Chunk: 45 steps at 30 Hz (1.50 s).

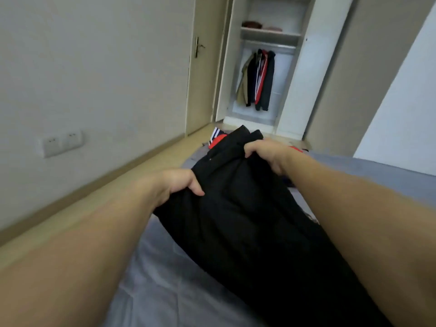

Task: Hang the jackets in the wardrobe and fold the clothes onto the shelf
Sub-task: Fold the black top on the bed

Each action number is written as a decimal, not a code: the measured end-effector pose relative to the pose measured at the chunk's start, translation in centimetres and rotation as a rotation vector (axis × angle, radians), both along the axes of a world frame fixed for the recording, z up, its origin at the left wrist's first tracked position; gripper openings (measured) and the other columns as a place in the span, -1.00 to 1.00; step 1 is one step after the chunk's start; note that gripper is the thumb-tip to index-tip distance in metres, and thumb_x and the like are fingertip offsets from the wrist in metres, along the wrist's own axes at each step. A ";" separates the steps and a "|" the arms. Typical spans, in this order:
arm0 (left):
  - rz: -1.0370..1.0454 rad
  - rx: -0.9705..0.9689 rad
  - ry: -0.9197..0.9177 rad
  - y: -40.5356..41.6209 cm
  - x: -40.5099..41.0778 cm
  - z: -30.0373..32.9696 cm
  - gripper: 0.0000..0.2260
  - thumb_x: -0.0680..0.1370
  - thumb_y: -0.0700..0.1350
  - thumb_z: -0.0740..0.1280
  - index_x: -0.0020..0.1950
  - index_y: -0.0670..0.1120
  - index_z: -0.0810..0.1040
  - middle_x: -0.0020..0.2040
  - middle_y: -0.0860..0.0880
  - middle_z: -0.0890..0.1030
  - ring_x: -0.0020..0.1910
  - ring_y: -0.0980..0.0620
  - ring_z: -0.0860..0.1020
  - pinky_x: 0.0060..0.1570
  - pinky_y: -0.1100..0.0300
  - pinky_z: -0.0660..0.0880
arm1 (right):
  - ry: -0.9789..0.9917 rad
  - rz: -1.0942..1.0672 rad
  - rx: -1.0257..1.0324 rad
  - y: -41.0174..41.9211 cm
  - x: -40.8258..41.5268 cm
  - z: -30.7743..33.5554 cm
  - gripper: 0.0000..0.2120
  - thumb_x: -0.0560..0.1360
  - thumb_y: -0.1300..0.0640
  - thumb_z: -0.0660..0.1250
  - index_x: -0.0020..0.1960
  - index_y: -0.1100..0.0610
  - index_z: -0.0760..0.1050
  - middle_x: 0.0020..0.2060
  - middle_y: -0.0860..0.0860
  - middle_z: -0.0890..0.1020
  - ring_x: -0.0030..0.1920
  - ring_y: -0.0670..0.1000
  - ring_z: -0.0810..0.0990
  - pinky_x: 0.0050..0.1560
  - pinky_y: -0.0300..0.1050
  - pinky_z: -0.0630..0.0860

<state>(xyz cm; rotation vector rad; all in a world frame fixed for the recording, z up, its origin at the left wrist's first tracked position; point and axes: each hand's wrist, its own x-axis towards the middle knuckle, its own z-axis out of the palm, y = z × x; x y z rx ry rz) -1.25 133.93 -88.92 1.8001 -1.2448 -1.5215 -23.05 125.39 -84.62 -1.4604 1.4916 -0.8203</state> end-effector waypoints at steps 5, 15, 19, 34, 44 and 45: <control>-0.027 -0.477 -0.395 3.3 1.7 17.7 -0.86 0.33 -0.23 0.44 -0.16 -0.13 0.56 -0.19 -0.13 0.60 -0.22 -0.17 0.59 -0.28 0.15 0.46 | -0.420 -0.145 -0.185 2.9 2.7 12.8 -0.22 -0.01 0.26 0.20 0.24 0.30 0.43 0.14 0.19 0.55 0.10 0.25 0.56 0.17 0.08 0.47; -0.495 -0.728 -0.893 19.0 -16.4 34.8 -0.67 0.39 -0.16 0.45 0.14 -0.18 0.57 -0.04 -0.19 0.68 -0.24 -0.21 0.69 -0.19 0.00 0.64 | -1.338 -0.169 -0.481 19.2 -11.5 22.2 -0.54 0.16 0.25 0.09 0.00 0.20 0.53 0.04 0.15 0.65 0.02 0.22 0.63 0.11 0.10 0.54; -0.800 -0.526 -0.989 22.4 -28.8 27.1 -0.70 0.48 -0.15 0.38 0.18 -0.22 0.60 -0.03 -0.21 0.69 -0.22 -0.16 0.70 -0.28 0.13 0.63 | -1.375 -0.463 -0.355 24.5 -21.6 12.2 -0.64 0.23 0.24 0.07 -0.15 0.20 0.59 -0.14 0.17 0.66 -0.15 0.20 0.66 -0.03 0.10 0.58; -1.223 -0.119 -0.690 33.9 -47.0 -9.7 -0.75 0.41 0.03 0.43 0.01 -0.02 0.51 -0.12 0.04 0.54 -0.14 0.02 0.52 -0.17 0.15 0.46 | -0.653 -0.548 0.378 38.9 -43.3 -17.8 -0.84 0.52 0.12 0.36 -0.03 0.23 0.55 -0.34 0.12 0.68 -0.33 0.09 0.66 -0.24 -0.09 0.61; -1.272 -0.814 -0.867 37.3 -37.9 -15.7 -0.22 0.50 0.35 0.23 0.57 0.25 -0.14 0.59 0.19 -0.16 0.54 0.21 -0.25 0.44 -0.06 -0.36 | -0.634 -0.898 0.129 35.5 -41.6 -19.8 -0.46 0.45 0.27 0.40 0.35 0.23 0.24 0.22 0.17 0.49 0.09 0.13 0.54 0.20 0.08 0.51; -1.215 -0.816 -0.811 37.4 -38.1 -15.8 -0.35 0.56 0.27 0.21 0.58 0.23 -0.01 0.60 0.16 -0.03 0.56 0.20 -0.12 0.46 -0.05 -0.27 | -0.623 -0.915 0.141 35.4 -41.5 -19.4 -0.40 0.45 0.26 0.40 0.40 0.23 0.21 0.24 0.16 0.48 0.13 0.14 0.53 0.22 0.09 0.50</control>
